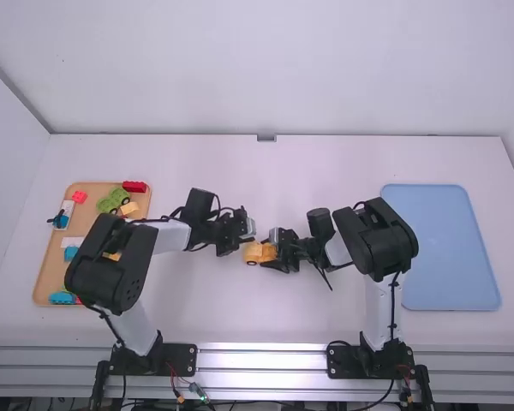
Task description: Assemble lego blocks to make yellow taxi
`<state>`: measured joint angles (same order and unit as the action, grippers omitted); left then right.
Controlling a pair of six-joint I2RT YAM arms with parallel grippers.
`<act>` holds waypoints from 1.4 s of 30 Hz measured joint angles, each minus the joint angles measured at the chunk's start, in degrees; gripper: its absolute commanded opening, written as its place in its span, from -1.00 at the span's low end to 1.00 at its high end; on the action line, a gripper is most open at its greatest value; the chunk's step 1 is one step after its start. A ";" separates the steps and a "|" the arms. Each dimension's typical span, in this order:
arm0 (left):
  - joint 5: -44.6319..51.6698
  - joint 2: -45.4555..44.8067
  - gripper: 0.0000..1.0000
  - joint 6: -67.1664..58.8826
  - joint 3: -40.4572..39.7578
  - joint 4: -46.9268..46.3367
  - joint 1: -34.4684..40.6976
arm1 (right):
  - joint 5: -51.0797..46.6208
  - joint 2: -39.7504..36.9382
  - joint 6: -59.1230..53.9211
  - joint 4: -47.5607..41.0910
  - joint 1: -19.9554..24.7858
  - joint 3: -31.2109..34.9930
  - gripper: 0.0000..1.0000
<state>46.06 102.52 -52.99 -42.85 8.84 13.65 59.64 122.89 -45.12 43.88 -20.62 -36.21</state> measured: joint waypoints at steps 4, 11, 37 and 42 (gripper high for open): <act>3.02 -2.62 -0.96 1.57 -0.02 -1.18 -0.13 | 0.04 0.00 -0.35 -0.35 -0.61 0.00 0.06; 4.83 -3.02 -0.96 2.03 -0.44 -6.29 1.18 | 0.17 0.00 -0.28 -0.35 -0.63 0.00 0.06; 4.48 0.48 -0.96 -1.49 -0.37 -8.59 1.49 | -0.11 0.00 -0.48 -0.42 -0.63 -0.15 0.06; 3.56 0.44 -0.96 -2.29 -1.18 -11.19 1.53 | -0.07 0.00 -0.50 -0.42 -0.76 -0.15 0.06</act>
<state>49.63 102.96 -55.29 -44.03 -2.35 15.18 59.57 122.89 -45.63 43.46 -21.39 -36.36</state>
